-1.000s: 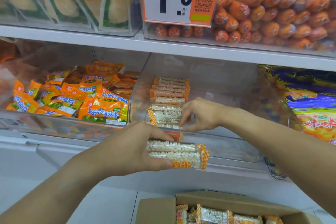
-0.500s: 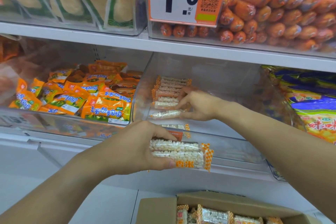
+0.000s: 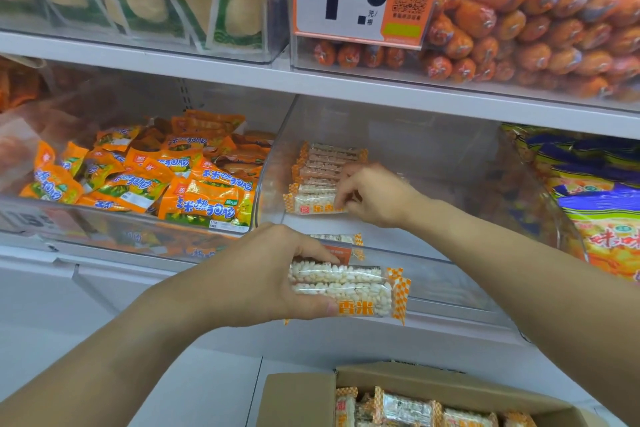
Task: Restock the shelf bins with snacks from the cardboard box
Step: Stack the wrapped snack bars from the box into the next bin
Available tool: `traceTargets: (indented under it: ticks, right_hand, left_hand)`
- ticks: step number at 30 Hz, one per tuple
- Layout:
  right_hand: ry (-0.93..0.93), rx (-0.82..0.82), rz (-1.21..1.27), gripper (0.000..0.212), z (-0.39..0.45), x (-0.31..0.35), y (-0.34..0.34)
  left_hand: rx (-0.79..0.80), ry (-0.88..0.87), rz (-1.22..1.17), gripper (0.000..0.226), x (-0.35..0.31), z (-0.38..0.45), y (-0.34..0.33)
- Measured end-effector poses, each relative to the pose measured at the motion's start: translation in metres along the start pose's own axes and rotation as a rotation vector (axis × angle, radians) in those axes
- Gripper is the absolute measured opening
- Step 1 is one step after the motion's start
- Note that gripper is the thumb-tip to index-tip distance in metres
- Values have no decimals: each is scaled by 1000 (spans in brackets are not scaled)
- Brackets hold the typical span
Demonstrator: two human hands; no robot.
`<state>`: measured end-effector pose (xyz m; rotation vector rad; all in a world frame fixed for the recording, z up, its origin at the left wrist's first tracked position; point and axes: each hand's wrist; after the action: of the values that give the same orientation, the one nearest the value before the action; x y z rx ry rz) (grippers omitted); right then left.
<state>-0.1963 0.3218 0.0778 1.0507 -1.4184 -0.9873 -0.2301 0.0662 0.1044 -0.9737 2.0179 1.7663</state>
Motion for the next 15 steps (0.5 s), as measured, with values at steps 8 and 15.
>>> traceTargets:
  ticks: [8, 15]
  right_hand:
    - [-7, 201, 60, 52, -9, -3, 9]
    - [31, 296, 43, 53, -12, -2, 4]
  left_hand:
    - [-4, 10, 16, 53, -1, 0, 0]
    - [-2, 16, 55, 53, -3, 2, 0]
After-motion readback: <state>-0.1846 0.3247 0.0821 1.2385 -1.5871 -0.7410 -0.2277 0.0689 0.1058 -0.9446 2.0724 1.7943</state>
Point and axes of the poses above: each hand's wrist, its own z-axis towards the middle knuckle, its own y-axis out of the back of the hand, x = y × z, and after that the axes turned 10 degrees about x, right-handed
